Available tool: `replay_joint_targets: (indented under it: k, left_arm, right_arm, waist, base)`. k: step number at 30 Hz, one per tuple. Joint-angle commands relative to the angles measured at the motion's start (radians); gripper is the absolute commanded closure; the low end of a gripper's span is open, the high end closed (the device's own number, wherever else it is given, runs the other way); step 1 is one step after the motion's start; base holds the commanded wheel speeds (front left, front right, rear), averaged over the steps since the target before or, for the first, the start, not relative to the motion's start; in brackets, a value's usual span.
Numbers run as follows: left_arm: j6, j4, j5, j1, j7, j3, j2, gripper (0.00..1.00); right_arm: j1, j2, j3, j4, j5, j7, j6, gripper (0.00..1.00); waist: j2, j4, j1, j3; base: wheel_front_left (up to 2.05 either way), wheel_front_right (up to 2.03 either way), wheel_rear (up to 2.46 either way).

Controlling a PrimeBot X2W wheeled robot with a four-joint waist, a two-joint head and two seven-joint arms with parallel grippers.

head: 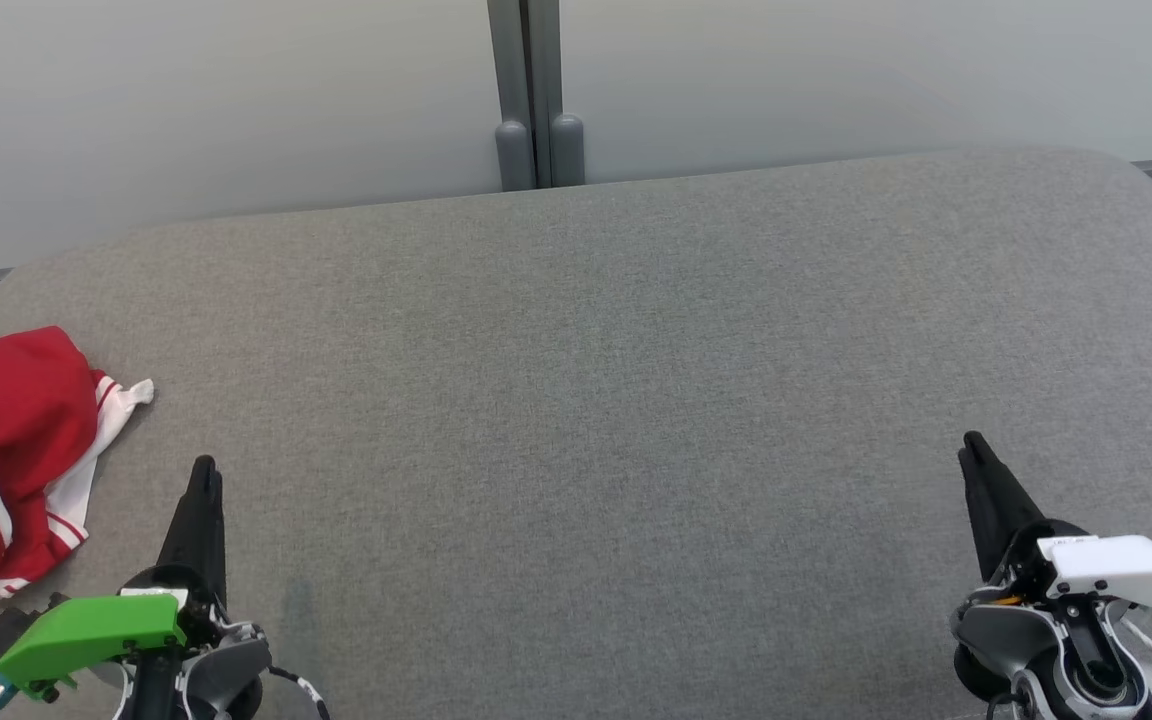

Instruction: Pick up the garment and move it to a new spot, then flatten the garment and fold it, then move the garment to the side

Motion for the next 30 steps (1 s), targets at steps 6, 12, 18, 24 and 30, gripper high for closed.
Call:
replay_joint_targets:
  k: [6, 12, 18, 24, 30]
  left_arm:
    - [0.001, 0.005, 0.023, 0.008, -0.024, -0.007, -0.002, 0.00]
    - [0.004, -0.011, 0.096, 0.009, -0.053, -0.011, -0.002, 0.00]
    - [0.014, -0.032, 0.205, 0.011, -0.081, -0.025, -0.001, 0.00]
    - [0.029, -0.048, 0.318, 0.012, -0.106, -0.032, 0.000, 0.00]
    - [0.044, -0.064, 0.450, 0.018, -0.130, -0.037, 0.005, 0.00]
  right_arm:
    - [0.012, 0.003, 0.018, 0.000, -0.024, -0.024, 0.000, 0.00]
    - [0.015, 0.001, 0.036, -0.018, -0.104, -0.054, 0.000, 0.00]
    - [0.016, 0.000, 0.054, -0.040, -0.203, -0.081, 0.000, 0.00]
    - [0.016, -0.001, 0.067, -0.061, -0.318, -0.107, 0.000, 0.00]
    - [0.020, -0.002, 0.081, -0.079, -0.430, -0.131, 0.000, 0.00]
  waist:
    - [0.0000, 0.001, 0.0000, 0.000]
    - [0.0000, 0.002, 0.0000, 0.000]
    - [0.0000, 0.003, 0.0000, -0.001]
    - [0.0000, 0.004, 0.0000, -0.001]
    - [0.0000, 0.004, 0.0000, -0.002]
  base:
    - [0.00, 0.00, 0.00]
    - [0.00, 0.00, 0.00]
    - [0.00, 0.00, 0.00]
    - [0.00, 0.00, 0.00]
    - [0.00, 0.00, 0.00]
